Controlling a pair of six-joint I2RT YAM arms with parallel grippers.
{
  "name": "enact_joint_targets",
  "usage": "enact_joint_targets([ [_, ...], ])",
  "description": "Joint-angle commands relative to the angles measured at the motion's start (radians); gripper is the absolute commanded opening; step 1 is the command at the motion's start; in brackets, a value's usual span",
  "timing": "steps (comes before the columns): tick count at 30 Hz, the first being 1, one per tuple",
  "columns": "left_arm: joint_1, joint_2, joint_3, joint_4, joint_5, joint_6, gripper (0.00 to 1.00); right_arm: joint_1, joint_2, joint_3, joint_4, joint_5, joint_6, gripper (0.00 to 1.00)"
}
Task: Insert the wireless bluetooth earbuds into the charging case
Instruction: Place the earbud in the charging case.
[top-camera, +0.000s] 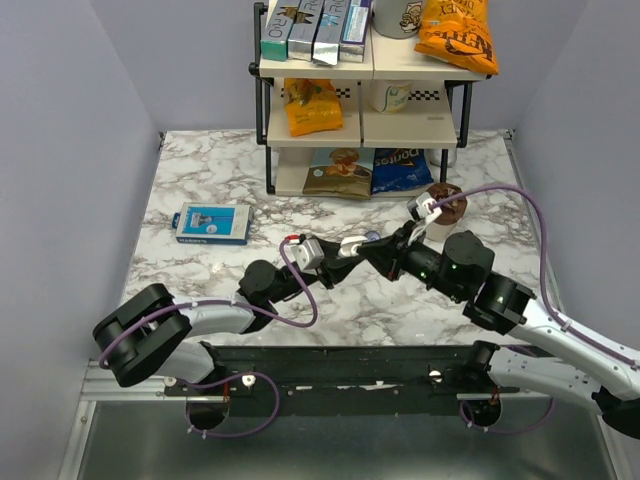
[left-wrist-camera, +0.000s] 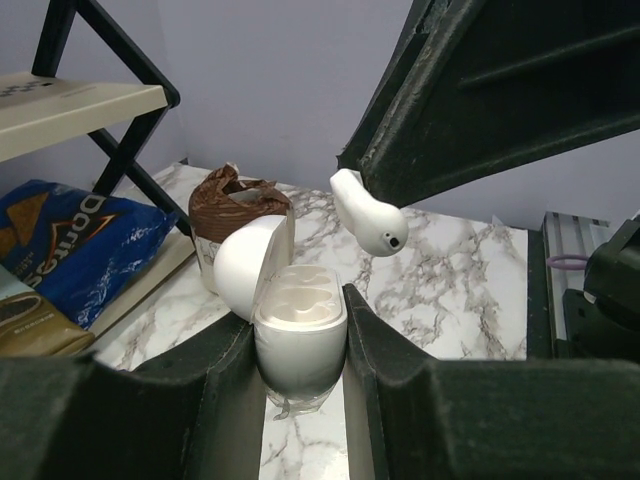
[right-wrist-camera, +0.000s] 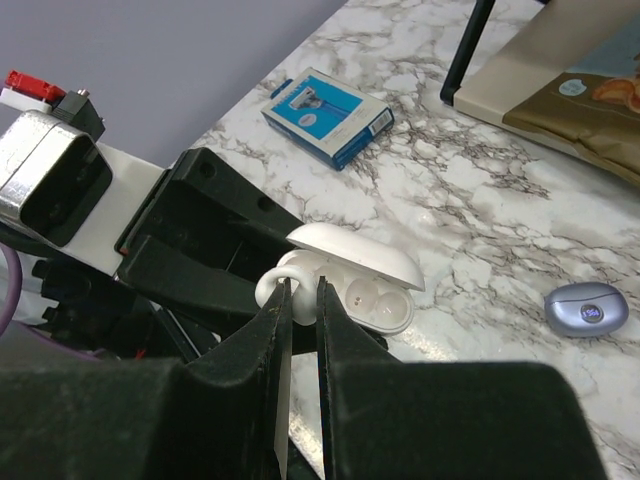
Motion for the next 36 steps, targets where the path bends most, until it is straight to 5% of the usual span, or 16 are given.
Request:
enact_joint_targets([
  [1,-0.005,0.018,0.02,0.264,0.04,-0.028,0.0,0.019,0.019,-0.007,0.057,0.02,-0.009,0.01],
  [36,-0.029,0.013,0.023,0.304,-0.026,-0.028,0.0,0.067,0.04,-0.075,0.095,0.174,-0.044,0.01],
])
